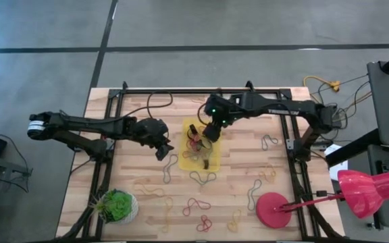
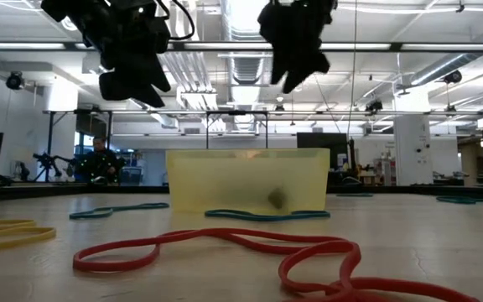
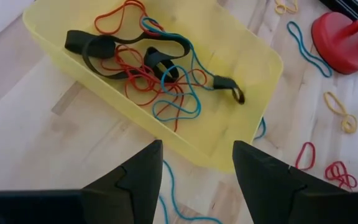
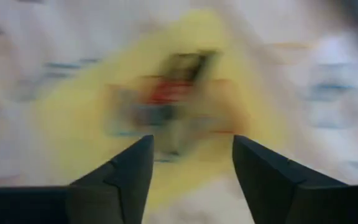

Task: Pick and place rubber bands into bin
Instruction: Put the blue rubber band into the yellow bin

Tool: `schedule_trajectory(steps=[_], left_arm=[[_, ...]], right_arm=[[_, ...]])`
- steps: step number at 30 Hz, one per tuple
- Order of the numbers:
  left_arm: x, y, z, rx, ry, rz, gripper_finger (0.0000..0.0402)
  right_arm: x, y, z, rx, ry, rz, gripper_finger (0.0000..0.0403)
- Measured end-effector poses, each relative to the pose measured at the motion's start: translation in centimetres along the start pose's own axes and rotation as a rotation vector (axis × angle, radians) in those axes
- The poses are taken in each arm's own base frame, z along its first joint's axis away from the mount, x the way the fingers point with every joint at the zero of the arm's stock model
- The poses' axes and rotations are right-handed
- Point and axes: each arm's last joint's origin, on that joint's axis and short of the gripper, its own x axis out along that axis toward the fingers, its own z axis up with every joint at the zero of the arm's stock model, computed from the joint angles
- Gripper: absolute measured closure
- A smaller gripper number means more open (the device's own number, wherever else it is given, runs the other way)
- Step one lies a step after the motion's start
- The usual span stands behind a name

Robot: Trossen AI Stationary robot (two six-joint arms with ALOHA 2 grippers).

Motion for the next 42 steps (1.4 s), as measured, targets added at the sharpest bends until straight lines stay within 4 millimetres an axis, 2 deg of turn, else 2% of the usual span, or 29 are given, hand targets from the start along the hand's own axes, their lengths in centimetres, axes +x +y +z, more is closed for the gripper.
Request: schedule_trajectory(steps=[2,4,7,10,14,16,20,23,27,32,42], left_arm=[[0.0,0.0,0.0,-0.012,0.001,-0.001,0.0222],[0.0,0.0,0.0,-0.027,0.001,-0.002,0.0222],[-0.1,0.0,0.0,-0.028,0.000,-0.004,0.0222],[-0.1,0.0,0.0,-0.050,0.000,-0.003,0.0222],[-0.1,0.0,0.0,-0.081,0.000,-0.002,0.0222],[0.0,0.0,0.0,-0.116,0.002,0.000,0.0222],[0.1,0.1,0.0,-0.158,0.003,0.005,0.0222],[0.1,0.1,0.0,-0.187,0.002,0.005,0.0222],[0.1,0.1,0.0,-0.214,0.001,0.005,0.0222],[0.1,0.1,0.0,-0.216,0.000,0.005,0.0222],[0.1,0.1,0.0,-0.216,0.000,0.005,0.0222]], right_arm=[[-0.8,-1.1,-0.4,-0.060,0.019,-0.158,0.0188],[-0.8,-3.0,-0.8,-0.096,0.089,-0.227,0.0187],[0.8,-6.7,-1.7,-0.069,0.243,-0.242,0.0191],[2.6,-10.3,-2.2,-0.004,0.308,-0.287,0.0196],[4.5,-13.6,-2.3,0.063,0.350,-0.414,0.0203],[5.4,-14.8,-2.3,0.047,0.372,-0.391,0.0208],[8.0,-17.0,-2.8,0.012,0.480,-0.222,0.0218],[9.9,-18.7,-3.3,0.003,0.553,-0.208,0.0223],[11.8,-20.4,-3.6,0.005,0.604,-0.199,0.0225],[13.1,-21.9,-3.5,0.021,0.612,-0.193,0.0225],[15.0,-22.2,-4.6,-0.015,0.688,-0.125,0.0235]])
